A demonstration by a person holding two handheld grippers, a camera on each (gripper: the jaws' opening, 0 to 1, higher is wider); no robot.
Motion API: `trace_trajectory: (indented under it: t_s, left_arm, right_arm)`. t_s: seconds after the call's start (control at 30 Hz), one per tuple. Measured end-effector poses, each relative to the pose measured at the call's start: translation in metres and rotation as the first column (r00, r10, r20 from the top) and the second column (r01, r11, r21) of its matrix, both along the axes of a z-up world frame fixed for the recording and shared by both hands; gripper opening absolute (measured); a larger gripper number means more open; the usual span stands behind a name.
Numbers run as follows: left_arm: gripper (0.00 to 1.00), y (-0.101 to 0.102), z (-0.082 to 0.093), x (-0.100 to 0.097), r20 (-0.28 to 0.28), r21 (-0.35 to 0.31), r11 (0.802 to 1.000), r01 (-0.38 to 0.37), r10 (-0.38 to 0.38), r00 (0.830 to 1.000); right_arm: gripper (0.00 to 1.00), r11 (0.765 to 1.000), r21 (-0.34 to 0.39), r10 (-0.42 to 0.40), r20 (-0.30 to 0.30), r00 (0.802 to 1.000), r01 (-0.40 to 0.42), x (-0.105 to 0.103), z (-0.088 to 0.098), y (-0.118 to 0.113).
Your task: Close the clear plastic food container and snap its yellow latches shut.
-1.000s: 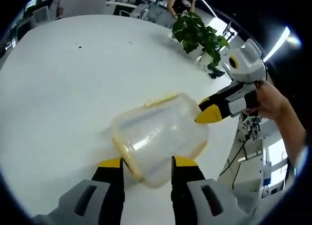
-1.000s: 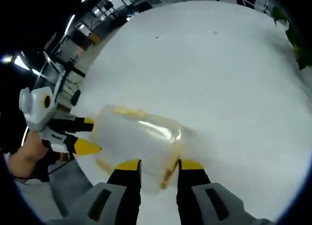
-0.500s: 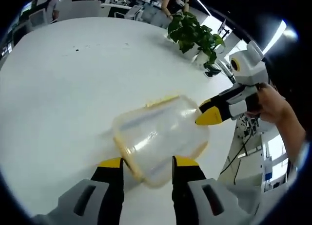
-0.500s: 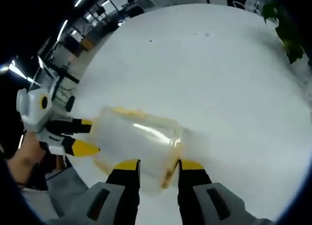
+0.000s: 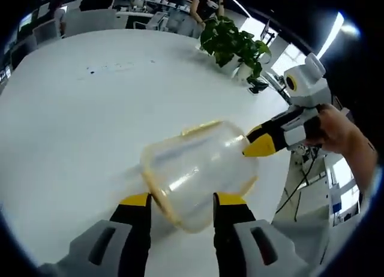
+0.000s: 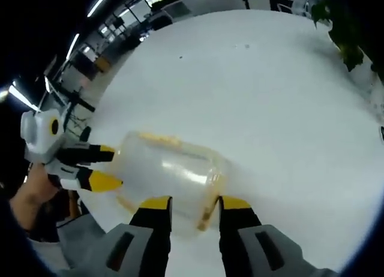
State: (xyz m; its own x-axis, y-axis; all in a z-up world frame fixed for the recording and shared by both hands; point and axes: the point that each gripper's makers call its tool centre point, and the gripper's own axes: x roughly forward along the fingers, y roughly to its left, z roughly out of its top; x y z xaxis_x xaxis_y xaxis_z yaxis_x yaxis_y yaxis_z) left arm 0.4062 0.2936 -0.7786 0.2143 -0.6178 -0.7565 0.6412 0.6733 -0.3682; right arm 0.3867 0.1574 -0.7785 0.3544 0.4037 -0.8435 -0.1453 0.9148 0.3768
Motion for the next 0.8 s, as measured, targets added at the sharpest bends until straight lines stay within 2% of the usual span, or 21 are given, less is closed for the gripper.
trace_trajectory:
  t_s: [0.1, 0.23, 0.33, 0.4, 0.53, 0.6, 0.8]
  left_arm:
    - [0.37, 0.004, 0.002, 0.001, -0.001, -0.009, 1.0, -0.002, 0.002, 1.0]
    - [0.45, 0.007, 0.006, 0.004, 0.016, -0.01, 1.0, 0.005, -0.004, 1.0]
    - [0.44, 0.01, 0.006, 0.003, 0.013, -0.006, 1.0, 0.012, -0.012, 1.0]
    - [0.45, 0.014, 0.005, 0.002, 0.041, 0.029, 0.998, 0.057, -0.058, 0.997]
    - [0.45, 0.015, 0.007, -0.001, 0.041, 0.038, 0.996, 0.078, -0.08, 0.996]
    - [0.45, 0.017, 0.01, 0.001, 0.058, 0.049, 0.995, 0.091, -0.093, 0.994]
    - [0.45, 0.019, 0.016, 0.0, 0.1, 0.084, 0.982, 0.171, -0.179, 0.979]
  right_arm:
    - [0.28, 0.999, -0.017, 0.038, 0.009, 0.999, -0.037, -0.001, 0.001, 0.001]
    - [0.32, 0.994, -0.057, 0.091, 0.019, 0.996, -0.09, -0.004, 0.001, 0.001]
    - [0.33, 0.982, -0.108, 0.161, 0.03, 0.987, -0.157, -0.005, 0.003, 0.001]
    - [0.32, 0.98, -0.105, 0.175, 0.029, 0.984, -0.171, -0.006, 0.006, 0.005]
    - [0.36, 0.968, -0.132, 0.221, 0.043, 0.974, -0.214, -0.003, 0.008, 0.004]
    - [0.37, 0.964, -0.129, 0.239, 0.044, 0.97, -0.232, -0.003, 0.01, 0.007]
    - [0.37, 0.94, -0.165, 0.311, 0.05, 0.949, -0.299, -0.003, 0.015, 0.007]
